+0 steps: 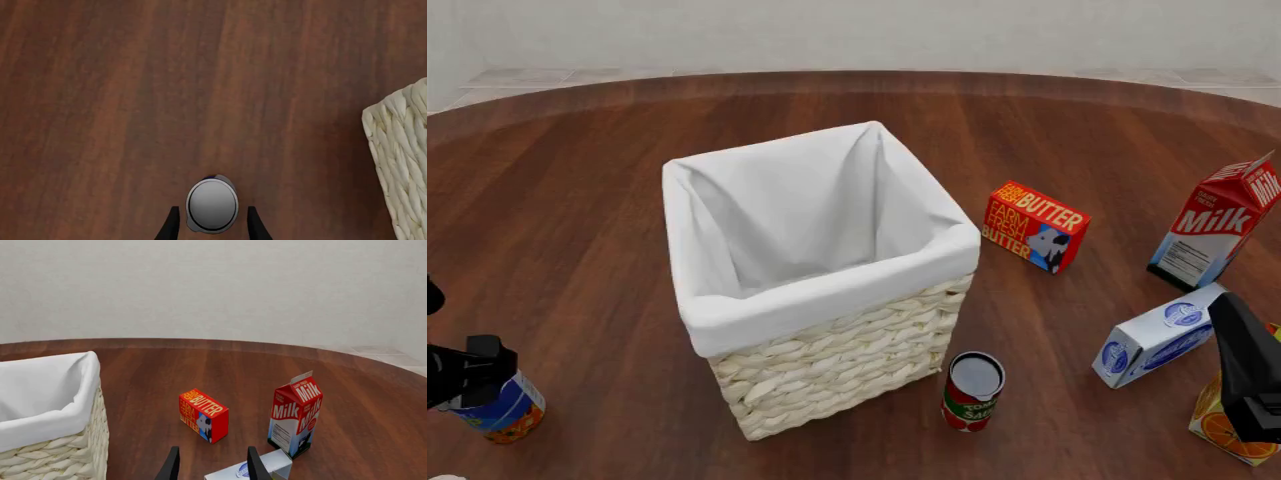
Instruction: Pick up the alphabet soup and the tomato sauce, and put them in the basket.
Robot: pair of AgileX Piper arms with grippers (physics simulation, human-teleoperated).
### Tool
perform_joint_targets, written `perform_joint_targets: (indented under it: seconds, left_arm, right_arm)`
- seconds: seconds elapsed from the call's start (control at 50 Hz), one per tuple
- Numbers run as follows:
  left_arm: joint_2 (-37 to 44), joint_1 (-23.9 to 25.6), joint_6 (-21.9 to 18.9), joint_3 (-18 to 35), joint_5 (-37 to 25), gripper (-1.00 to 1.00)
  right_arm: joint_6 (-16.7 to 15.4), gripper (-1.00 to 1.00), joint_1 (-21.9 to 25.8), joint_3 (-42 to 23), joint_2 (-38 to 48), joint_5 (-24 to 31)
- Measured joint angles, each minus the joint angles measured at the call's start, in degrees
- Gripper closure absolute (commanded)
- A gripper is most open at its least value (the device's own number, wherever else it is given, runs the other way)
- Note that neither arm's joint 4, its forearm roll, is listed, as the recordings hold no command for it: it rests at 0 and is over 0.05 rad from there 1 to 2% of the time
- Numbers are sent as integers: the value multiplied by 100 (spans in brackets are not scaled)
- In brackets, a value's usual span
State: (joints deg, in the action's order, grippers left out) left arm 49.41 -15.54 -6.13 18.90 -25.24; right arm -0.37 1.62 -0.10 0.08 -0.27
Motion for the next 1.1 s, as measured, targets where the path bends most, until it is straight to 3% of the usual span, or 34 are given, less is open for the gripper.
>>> perform_joint_targets:
  seconds: [1.1]
  left_arm:
    - [560,-93,-122,-525,916,-100]
  right_arm:
    - [-1,-100,4,-1,-1,-2]
